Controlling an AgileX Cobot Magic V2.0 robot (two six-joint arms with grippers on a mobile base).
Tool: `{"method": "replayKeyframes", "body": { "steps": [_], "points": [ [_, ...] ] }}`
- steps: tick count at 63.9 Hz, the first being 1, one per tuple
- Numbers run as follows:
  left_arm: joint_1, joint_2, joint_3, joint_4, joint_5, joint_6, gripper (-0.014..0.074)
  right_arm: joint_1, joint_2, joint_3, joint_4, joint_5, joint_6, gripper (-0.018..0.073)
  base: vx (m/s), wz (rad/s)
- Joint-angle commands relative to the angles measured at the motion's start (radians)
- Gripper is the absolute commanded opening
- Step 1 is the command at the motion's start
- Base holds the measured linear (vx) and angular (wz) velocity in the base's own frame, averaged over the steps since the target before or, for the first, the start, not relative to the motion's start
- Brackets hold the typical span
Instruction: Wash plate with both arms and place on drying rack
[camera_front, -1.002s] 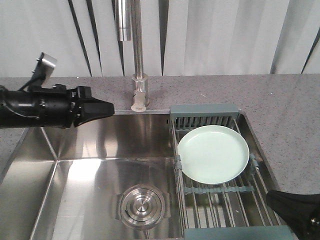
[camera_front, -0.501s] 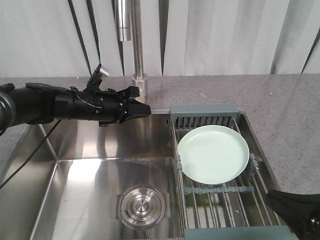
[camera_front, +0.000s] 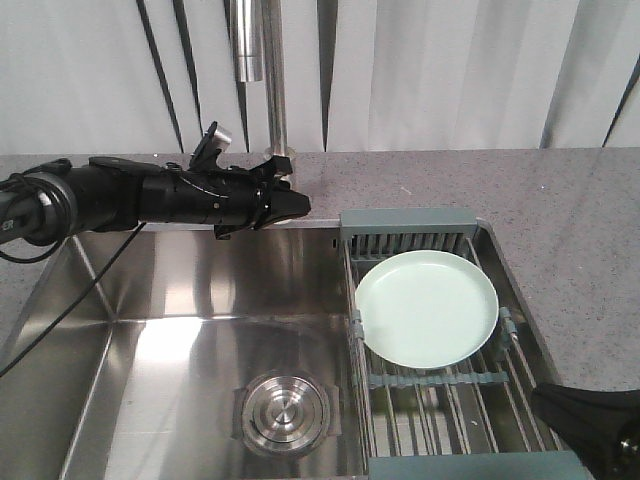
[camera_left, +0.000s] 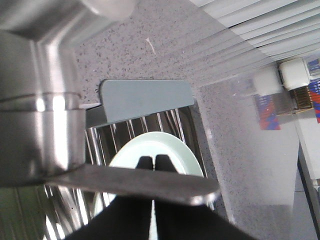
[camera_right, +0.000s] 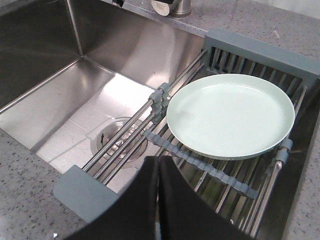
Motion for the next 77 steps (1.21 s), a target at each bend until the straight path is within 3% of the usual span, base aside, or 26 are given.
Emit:
{"method": "replayKeyframes", "body": {
  "steps": [1, 23, 38, 47, 58, 66, 77],
  "points": [
    [0.002, -0.053, -0.067, -0.064, -0.024, -0.015, -0.0006, -0.003, 0.002, -0.025, 0.026, -0.042, -0.01, -0.0004, 0.0, 0.0],
    [0.032, -0.053, -0.134, -0.065, -0.062, -0.033, -0.0006, -0.003, 0.002, -0.025, 0.026, -0.04, -0.01, -0.0004, 0.0, 0.0],
    [0.038, -0.07, -0.134, -0.06, 0.063, -0.04, -0.0006, -0.003, 0.002, -0.025, 0.026, -0.039, -0.01, -0.0004, 0.0, 0.0],
    [0.044, -0.123, -0.134, 0.003, 0.114, -0.044, -0.0006, -0.003, 0.002, -0.025, 0.026, -0.039, -0.01, -0.0004, 0.0, 0.0],
    [0.073, -0.216, -0.134, 0.181, 0.168, -0.168, -0.0006, -0.003, 0.002, -0.025, 0.026, -0.039, -0.01, -0.0004, 0.0, 0.0],
    [0.108, -0.284, -0.132, 0.415, 0.229, -0.285, -0.0006, -0.003, 0.002, -0.025, 0.025, -0.039, -0.01, -0.0004, 0.0, 0.0],
    [0.156, -0.407, -0.131, 0.722, 0.31, -0.383, -0.0006, -0.003, 0.002, -0.025, 0.024, -0.038, -0.01, -0.0004, 0.0, 0.0]
  ]
}}
